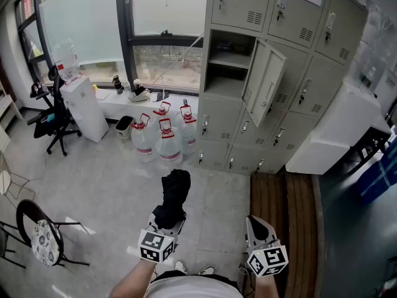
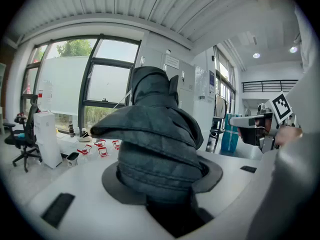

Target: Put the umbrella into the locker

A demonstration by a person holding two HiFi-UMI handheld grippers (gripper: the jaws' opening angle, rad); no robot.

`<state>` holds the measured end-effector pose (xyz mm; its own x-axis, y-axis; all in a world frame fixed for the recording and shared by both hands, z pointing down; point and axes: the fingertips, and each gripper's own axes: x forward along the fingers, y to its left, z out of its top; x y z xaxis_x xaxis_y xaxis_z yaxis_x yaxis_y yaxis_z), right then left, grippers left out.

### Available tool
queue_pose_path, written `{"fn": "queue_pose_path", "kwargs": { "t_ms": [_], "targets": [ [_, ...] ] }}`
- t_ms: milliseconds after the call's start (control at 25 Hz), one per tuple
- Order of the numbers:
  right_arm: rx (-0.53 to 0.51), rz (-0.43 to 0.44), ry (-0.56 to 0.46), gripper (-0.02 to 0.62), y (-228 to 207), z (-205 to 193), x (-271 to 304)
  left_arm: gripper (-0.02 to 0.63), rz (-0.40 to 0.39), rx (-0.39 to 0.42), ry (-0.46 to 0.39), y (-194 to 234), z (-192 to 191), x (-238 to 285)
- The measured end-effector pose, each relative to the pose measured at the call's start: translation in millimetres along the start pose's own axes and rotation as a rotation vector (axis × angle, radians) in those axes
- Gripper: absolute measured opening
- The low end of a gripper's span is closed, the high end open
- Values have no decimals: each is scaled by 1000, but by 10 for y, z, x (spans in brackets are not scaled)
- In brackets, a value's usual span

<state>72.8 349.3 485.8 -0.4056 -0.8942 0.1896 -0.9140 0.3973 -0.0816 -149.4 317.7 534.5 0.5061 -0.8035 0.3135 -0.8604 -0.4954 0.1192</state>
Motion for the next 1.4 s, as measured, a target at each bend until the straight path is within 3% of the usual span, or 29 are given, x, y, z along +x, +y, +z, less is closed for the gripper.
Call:
{"fn": "queue_pose_path", "kwargs": {
  "t_ms": [320, 600, 840, 1120, 1400],
  "targets": [
    [19, 3, -5, 17, -200, 26, -31, 210, 2, -11, -19, -163, 55, 125],
    [-27, 60, -15, 17, -414, 36, 27, 210, 29, -23, -55, -351, 107, 294],
    [-11, 77, 12, 17, -580, -23, 279, 210, 47, -48, -51, -204, 65, 522],
    [21, 38, 52, 17, -912, -13, 1064, 210, -26, -50, -56, 198, 290, 1395],
    [9, 24, 104, 17, -1107, 285, 2322, 210, -123, -60, -5, 842, 599, 2338]
  ]
}}
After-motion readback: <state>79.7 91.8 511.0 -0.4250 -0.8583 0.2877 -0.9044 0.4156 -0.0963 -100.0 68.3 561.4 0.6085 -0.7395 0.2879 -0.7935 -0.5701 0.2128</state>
